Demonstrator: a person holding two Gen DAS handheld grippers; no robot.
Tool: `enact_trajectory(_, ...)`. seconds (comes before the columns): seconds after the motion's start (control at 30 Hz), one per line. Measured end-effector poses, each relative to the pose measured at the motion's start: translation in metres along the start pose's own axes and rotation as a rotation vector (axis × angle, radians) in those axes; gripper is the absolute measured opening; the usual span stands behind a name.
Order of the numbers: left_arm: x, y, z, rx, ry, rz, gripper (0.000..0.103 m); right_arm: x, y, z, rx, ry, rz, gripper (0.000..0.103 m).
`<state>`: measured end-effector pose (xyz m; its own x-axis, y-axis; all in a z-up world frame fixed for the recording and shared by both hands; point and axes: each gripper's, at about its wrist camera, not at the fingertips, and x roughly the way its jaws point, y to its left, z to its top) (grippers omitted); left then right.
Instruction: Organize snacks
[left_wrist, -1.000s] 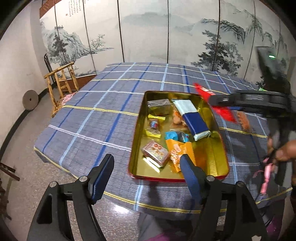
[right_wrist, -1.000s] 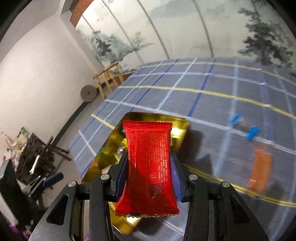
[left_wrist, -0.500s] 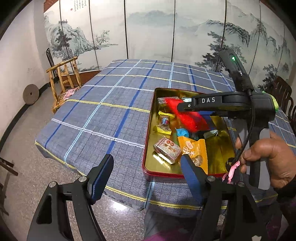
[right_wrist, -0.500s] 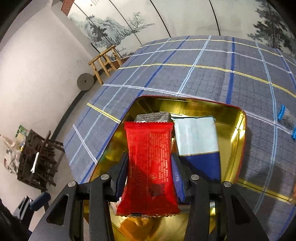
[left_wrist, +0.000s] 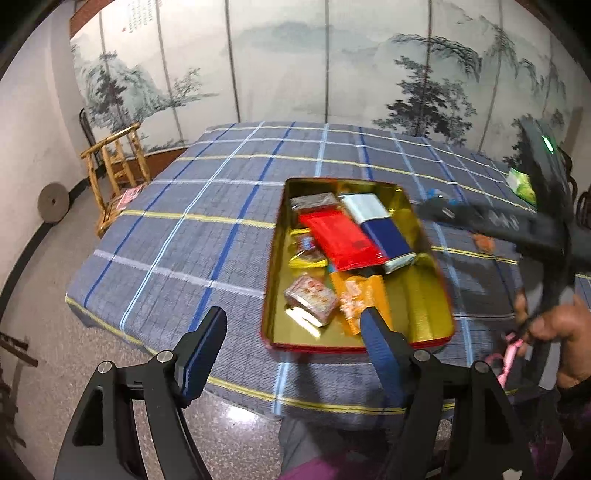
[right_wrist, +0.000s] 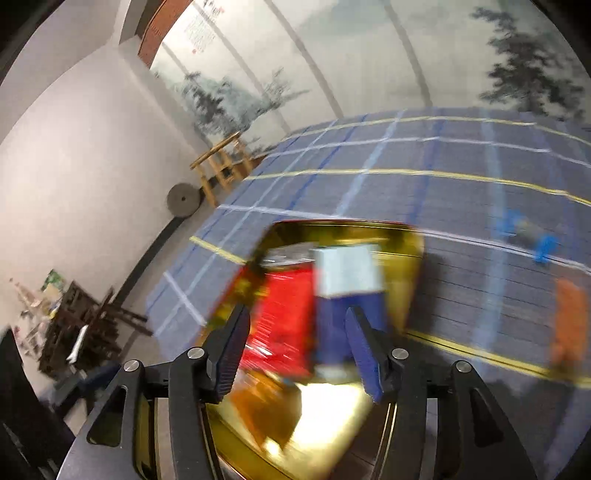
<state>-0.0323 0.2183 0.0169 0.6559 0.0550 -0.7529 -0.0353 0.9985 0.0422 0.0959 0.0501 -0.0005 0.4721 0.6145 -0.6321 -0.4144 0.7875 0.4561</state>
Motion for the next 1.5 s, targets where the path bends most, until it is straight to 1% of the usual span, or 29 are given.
enact_trajectory(0.03, -0.001, -0.006, 0.002, 0.017, -0.005, -0.003, 0.071, -0.011, -0.011, -0.005, 0.002, -0.015, -0.035, 0.058)
enact_trajectory(0.1, -0.002, -0.016, 0.006, 0.042, -0.011, -0.004, 0.071, -0.036, -0.041, -0.018, 0.008, -0.042, -0.138, 0.061)
enact_trajectory(0.13, -0.002, -0.023, 0.008, 0.058, -0.014, -0.009, 0.071, -0.043, -0.052, -0.022, 0.008, -0.047, -0.176, 0.064)
enact_trajectory(0.17, -0.003, -0.028, 0.01, 0.067, -0.016, -0.011, 0.072, -0.056, -0.071, -0.029, 0.008, -0.051, -0.254, 0.065)
enact_trajectory(0.23, -0.003, -0.041, 0.013, 0.09, -0.026, -0.015, 0.078, -0.072, -0.098, -0.037, 0.026, -0.05, -0.35, 0.065)
enact_trajectory(0.3, -0.004, -0.053, 0.015, 0.115, -0.034, -0.015, 0.08, -0.091, -0.131, -0.044, 0.073, -0.058, -0.409, 0.066)
enact_trajectory(0.4, -0.003, -0.072, 0.019, 0.152, -0.041, -0.02, 0.08, -0.112, -0.167, -0.052, 0.118, -0.06, -0.509, 0.072)
enact_trajectory(0.5, -0.003, -0.089, 0.023, 0.189, -0.047, -0.021, 0.081, -0.127, -0.197, -0.06, 0.169, -0.055, -0.557, 0.075)
enact_trajectory(0.6, -0.001, -0.106, 0.027, 0.22, -0.047, -0.023, 0.082, -0.138, -0.217, -0.065, 0.213, -0.067, -0.579, 0.08)
enact_trajectory(0.67, -0.001, -0.114, 0.029, 0.235, -0.049, -0.023, 0.082, -0.142, -0.224, -0.069, 0.226, -0.072, -0.593, 0.084)
enact_trajectory(0.73, 0.0, -0.123, 0.03, 0.254, -0.052, -0.019, 0.083, -0.144, -0.231, -0.072, 0.233, -0.072, -0.6, 0.086)
enact_trajectory(0.83, 0.002, -0.134, 0.03, 0.279, -0.051, -0.015, 0.083, -0.147, -0.231, -0.073, 0.229, -0.082, -0.602, 0.092)
enact_trajectory(0.93, 0.006, -0.144, 0.032, 0.3, -0.043, -0.013, 0.083, -0.145, -0.232, -0.074, 0.23, -0.085, -0.599, 0.095)
enact_trajectory(1.13, 0.017, -0.163, 0.033, 0.331, -0.023, -0.016, 0.083, -0.136, -0.226, -0.074, 0.189, -0.051, -0.627, 0.102)
enact_trajectory(1.2, 0.02, -0.167, 0.033, 0.339, -0.02, -0.016, 0.083, -0.132, -0.224, -0.073, 0.175, -0.036, -0.633, 0.103)
enact_trajectory(1.5, 0.041, -0.19, 0.039, 0.376, 0.005, -0.014, 0.083, -0.131, -0.223, -0.073, 0.171, -0.034, -0.639, 0.103)
